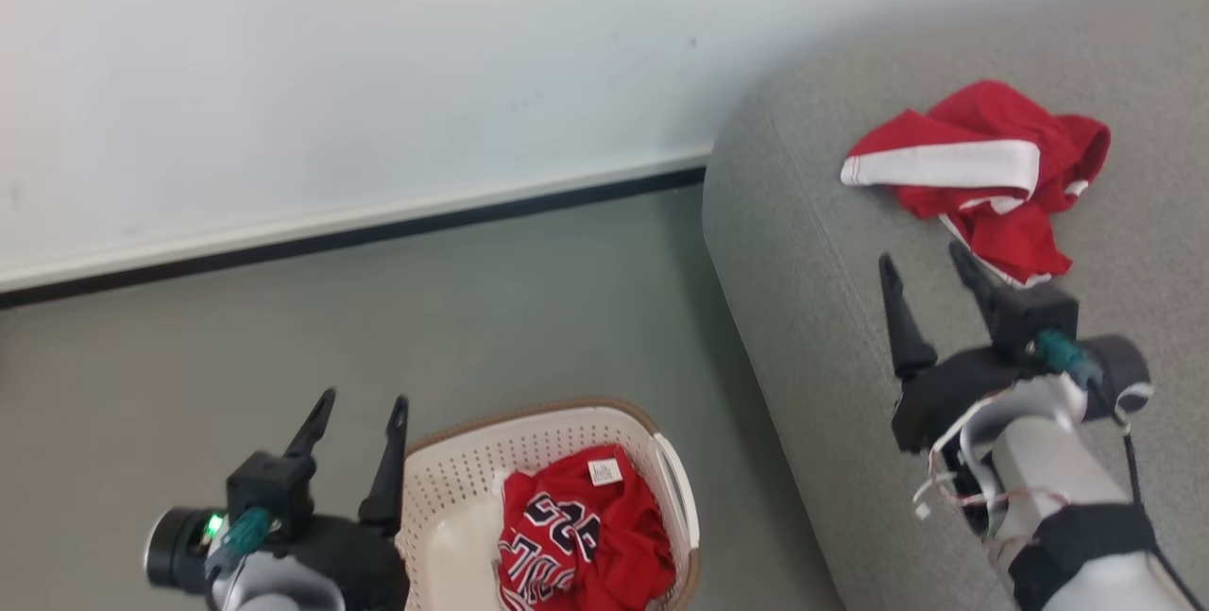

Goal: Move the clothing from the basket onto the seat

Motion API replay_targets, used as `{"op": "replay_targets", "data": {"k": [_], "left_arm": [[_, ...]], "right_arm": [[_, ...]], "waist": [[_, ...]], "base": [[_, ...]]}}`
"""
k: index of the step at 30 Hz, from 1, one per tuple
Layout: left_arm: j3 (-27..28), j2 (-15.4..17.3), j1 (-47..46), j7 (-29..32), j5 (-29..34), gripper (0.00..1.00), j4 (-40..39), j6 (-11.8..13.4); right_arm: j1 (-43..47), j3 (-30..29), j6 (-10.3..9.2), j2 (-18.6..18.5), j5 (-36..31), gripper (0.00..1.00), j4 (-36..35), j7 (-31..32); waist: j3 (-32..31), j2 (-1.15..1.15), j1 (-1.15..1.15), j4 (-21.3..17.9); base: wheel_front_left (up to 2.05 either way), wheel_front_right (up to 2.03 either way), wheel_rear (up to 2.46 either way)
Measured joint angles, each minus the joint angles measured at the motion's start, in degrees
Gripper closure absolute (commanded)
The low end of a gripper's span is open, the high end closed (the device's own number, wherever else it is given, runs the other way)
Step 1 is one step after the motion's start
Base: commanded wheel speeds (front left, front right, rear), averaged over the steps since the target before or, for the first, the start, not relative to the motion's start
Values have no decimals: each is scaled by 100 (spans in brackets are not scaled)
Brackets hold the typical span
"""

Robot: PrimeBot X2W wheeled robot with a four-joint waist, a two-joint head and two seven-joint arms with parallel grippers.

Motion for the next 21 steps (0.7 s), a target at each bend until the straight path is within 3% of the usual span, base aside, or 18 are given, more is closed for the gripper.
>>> {"op": "replay_targets", "data": {"k": [10,21], "left_arm": [[731,13,937,0,1,0,-275,1],[1146,-152,1686,0,120,0,-714,2]], "right_arm": [[1045,78,-213,208,-14,0,-849,-1],[2324,-15,-500,278,-19,0,-2031,-1]], "waist": [[-593,1,0,247],[-931,1,1,449]], "base": [[0,0,0],[0,0,0]]}}
